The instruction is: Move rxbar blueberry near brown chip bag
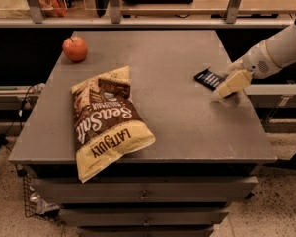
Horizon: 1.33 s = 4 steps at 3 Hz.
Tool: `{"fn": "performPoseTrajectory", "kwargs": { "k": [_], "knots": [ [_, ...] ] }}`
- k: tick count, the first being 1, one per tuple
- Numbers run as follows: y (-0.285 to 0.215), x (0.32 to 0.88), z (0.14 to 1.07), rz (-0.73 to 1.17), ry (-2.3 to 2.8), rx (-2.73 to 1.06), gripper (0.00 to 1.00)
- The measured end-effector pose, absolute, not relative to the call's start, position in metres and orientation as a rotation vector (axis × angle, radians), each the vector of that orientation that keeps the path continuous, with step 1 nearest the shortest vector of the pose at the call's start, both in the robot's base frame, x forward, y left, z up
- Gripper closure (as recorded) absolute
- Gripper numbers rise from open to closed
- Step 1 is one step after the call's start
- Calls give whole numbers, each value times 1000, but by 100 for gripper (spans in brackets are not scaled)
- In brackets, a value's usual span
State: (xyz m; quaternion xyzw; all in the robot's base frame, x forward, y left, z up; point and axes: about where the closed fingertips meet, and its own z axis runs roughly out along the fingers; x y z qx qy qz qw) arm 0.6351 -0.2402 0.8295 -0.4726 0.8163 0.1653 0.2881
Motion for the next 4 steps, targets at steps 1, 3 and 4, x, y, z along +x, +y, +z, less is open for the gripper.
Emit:
{"fn": "performPoseTrajectory", "kwargs": {
  "k": [1,3,4],
  "knots": [
    [-242,635,820,456,2208,-1243,49],
    [-241,635,829,458,2210,-1242,95],
    [-241,635,830,458,2210,-1242,100]
  ]
}}
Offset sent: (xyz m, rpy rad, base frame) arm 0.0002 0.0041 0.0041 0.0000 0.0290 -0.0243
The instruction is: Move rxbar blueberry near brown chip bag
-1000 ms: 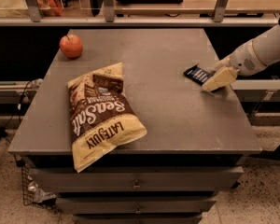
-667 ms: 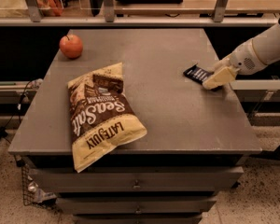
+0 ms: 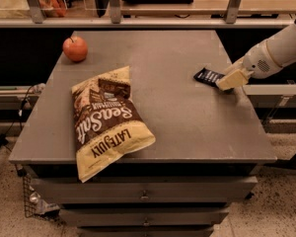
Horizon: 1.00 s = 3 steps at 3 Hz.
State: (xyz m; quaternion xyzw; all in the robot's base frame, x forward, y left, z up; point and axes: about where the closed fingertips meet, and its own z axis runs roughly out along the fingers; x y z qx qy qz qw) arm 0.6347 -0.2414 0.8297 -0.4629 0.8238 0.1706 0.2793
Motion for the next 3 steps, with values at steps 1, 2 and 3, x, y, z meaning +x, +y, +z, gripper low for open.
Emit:
{"fn": "performPoseTrajectory", "kwargs": {
  "k": [1,2,3],
  "knots": [
    [-206,624,862,466,2105,-1310,100],
    [-168,615,910,436,1965,-1383,100],
    [-141,606,928,423,1900,-1435,100]
  ]
}}
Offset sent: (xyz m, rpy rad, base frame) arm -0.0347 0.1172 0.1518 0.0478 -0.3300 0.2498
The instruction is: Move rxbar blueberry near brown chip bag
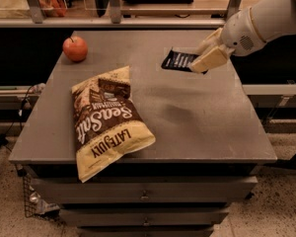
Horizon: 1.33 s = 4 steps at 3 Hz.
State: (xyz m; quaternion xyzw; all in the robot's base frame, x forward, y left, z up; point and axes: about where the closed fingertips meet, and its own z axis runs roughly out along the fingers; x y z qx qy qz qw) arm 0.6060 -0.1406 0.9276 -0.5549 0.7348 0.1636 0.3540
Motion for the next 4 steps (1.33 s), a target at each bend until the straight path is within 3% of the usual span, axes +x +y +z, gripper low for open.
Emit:
{"fn": "performPoseTrajectory", "kwargs": {
  "k": [1,2,4],
  "knots": [
    [-111,596,911,466,1892,-1493,100],
    [-93,589,888,529,1911,-1550,84],
    [-55,572,865,658,1899,-1660,38]
  ]
}}
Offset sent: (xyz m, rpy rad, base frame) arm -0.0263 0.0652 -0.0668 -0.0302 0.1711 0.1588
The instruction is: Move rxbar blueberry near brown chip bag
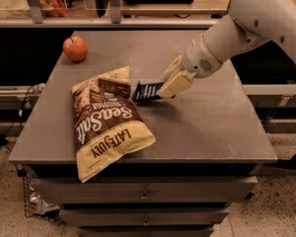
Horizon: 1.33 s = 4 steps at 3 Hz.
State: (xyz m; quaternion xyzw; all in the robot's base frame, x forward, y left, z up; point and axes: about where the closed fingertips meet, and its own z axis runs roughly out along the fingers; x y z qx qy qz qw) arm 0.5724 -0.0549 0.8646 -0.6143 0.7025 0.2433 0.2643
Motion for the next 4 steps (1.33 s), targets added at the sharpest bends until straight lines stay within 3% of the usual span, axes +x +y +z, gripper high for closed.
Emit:
{"fn": "performPoseTrajectory", "kwargs": {
  "k": [1,2,3,4],
  "knots": [
    [-42,567,858,698,1892,-1702,14],
    [-41,568,857,709,1899,-1711,0],
    [-76,583,867,642,1931,-1662,0],
    [-146,597,891,593,1921,-1512,0]
  ]
}}
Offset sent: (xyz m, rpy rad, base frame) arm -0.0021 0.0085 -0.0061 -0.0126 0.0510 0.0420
